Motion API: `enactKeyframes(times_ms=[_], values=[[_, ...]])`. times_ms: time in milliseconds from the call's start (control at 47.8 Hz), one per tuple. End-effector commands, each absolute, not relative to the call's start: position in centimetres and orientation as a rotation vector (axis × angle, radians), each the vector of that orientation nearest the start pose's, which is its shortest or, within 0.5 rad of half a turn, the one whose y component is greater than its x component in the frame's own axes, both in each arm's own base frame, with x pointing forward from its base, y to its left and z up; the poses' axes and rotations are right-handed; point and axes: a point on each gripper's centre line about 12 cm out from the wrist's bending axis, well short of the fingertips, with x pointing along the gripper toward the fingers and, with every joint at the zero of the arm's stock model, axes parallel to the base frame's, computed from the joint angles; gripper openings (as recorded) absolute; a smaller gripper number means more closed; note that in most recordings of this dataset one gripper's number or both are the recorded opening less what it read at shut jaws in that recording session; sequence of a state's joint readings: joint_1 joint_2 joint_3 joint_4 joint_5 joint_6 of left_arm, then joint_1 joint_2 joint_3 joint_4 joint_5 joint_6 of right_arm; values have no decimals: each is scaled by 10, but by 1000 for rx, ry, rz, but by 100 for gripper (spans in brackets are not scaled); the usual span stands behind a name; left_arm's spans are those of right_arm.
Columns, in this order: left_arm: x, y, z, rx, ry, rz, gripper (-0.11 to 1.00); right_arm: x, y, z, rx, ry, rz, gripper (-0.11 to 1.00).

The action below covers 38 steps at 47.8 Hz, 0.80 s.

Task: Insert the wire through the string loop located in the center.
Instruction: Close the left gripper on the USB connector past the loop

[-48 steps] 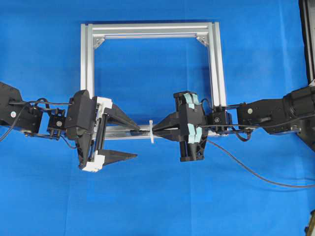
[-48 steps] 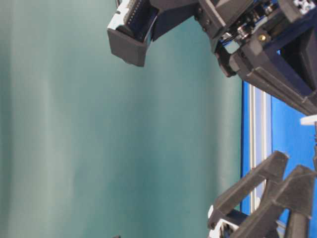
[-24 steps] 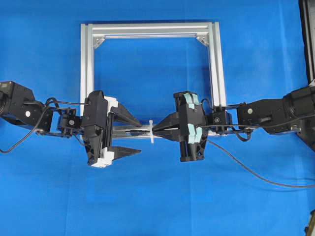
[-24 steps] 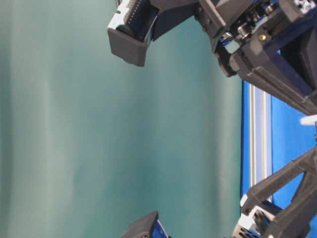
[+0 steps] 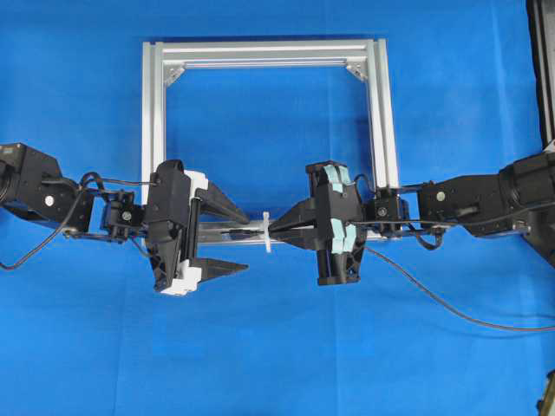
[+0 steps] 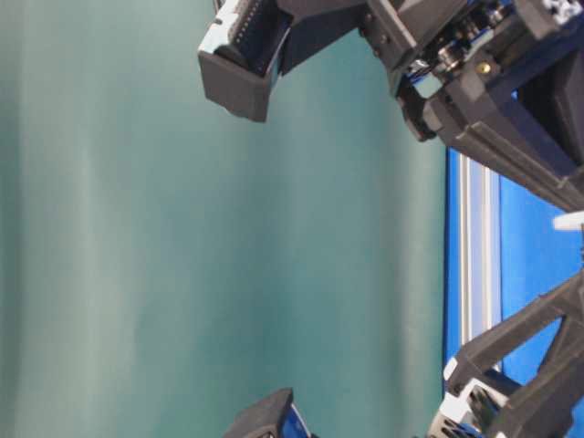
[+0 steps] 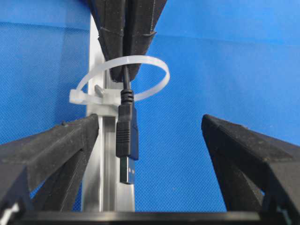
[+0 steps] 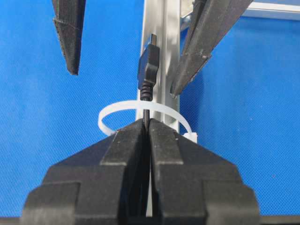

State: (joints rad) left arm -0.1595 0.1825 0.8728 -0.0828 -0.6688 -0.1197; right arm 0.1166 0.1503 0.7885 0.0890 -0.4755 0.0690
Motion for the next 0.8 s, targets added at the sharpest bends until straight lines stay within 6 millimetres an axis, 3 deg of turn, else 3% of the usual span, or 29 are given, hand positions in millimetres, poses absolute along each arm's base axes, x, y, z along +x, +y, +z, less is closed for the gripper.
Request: enactKeyframes(times_ms=[0, 774], values=[[371, -53, 115, -145, 361, -72, 89, 386, 41, 127, 111, 444, 43, -3], [371, -53, 114, -146, 372, -71, 89, 386, 41, 127, 110, 445, 43, -3]])
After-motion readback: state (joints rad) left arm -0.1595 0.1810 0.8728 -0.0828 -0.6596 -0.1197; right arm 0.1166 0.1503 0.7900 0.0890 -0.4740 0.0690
